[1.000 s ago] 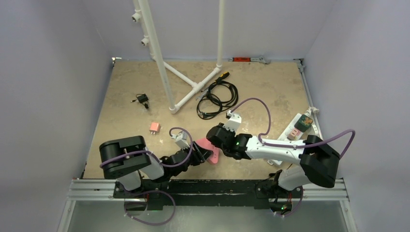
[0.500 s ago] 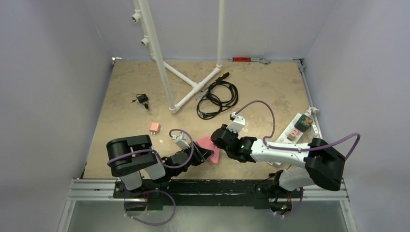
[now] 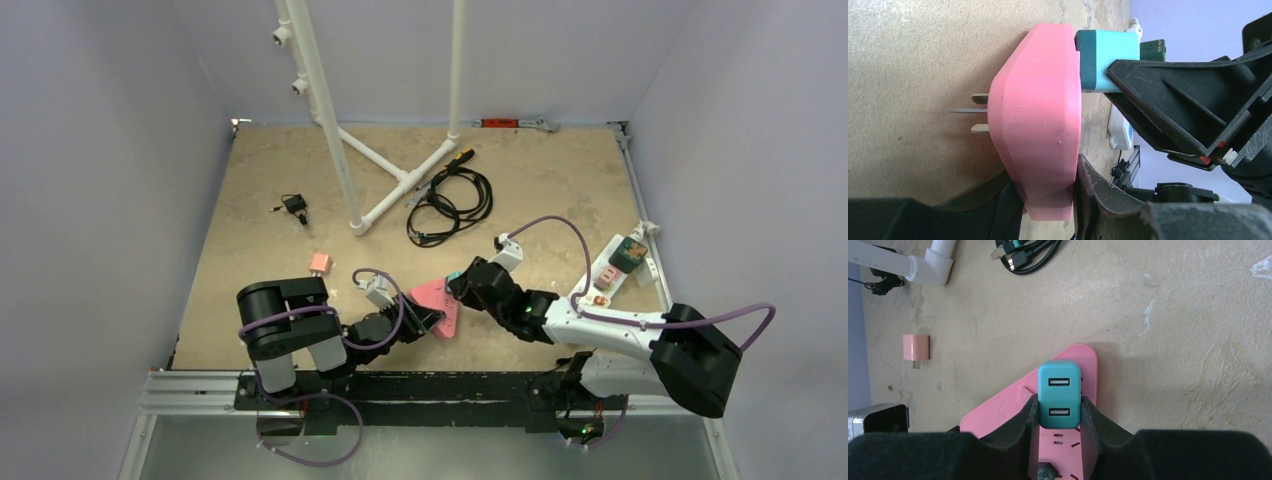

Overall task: Pull the plug off the socket
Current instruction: Remove the plug from the socket.

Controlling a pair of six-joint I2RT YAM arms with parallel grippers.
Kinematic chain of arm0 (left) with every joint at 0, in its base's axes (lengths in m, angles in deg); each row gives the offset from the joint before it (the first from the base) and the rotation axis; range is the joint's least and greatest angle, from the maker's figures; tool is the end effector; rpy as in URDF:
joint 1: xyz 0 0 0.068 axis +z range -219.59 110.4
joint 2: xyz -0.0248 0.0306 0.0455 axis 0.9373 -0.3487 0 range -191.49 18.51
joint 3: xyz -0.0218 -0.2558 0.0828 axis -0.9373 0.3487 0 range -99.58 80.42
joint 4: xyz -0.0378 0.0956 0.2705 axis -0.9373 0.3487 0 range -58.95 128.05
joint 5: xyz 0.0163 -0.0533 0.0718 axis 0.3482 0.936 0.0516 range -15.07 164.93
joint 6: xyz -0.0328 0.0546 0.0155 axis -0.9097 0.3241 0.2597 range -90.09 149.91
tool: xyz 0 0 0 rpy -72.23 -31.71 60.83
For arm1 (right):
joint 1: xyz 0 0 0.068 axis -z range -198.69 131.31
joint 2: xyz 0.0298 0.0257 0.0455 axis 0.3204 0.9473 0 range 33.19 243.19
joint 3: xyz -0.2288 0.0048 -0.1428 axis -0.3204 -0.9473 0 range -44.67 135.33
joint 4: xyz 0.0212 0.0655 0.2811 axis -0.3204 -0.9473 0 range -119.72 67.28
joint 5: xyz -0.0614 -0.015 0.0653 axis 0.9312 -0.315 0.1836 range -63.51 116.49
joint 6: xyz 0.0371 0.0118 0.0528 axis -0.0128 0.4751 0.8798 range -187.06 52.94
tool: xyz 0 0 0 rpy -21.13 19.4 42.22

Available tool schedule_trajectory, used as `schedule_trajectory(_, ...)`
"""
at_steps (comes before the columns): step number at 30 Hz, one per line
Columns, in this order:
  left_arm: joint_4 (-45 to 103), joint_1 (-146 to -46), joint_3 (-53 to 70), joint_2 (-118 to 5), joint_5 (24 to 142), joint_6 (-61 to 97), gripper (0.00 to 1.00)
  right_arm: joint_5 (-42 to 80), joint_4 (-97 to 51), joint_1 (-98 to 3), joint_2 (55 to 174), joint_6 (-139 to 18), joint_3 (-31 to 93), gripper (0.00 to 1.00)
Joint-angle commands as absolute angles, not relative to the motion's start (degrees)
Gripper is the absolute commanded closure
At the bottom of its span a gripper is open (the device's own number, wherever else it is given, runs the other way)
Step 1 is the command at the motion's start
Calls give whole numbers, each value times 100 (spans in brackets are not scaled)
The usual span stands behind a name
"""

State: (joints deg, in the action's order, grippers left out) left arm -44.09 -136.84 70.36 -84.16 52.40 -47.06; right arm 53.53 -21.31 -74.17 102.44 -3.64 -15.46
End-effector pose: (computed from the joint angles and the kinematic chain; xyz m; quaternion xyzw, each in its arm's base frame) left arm 0.1113 -0.2143 0.0544 -0.1822 0.7781 -0.5037 0.3281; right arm 0.1723 0.2093 0.1517 0.1617 0.8671 0.2558 0.3957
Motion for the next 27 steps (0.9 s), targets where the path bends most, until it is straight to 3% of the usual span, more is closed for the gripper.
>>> schedule_trajectory(1,-3986,-13674,7234,-8575,5191,-4592,100,4871,-1471,-7240,10140,-563,-1737,100)
schedule_trajectory(27,-3637,-13672,6868,-8800,5375,-4473,100,6422,-3507,-7696,10971,-436,-264,100)
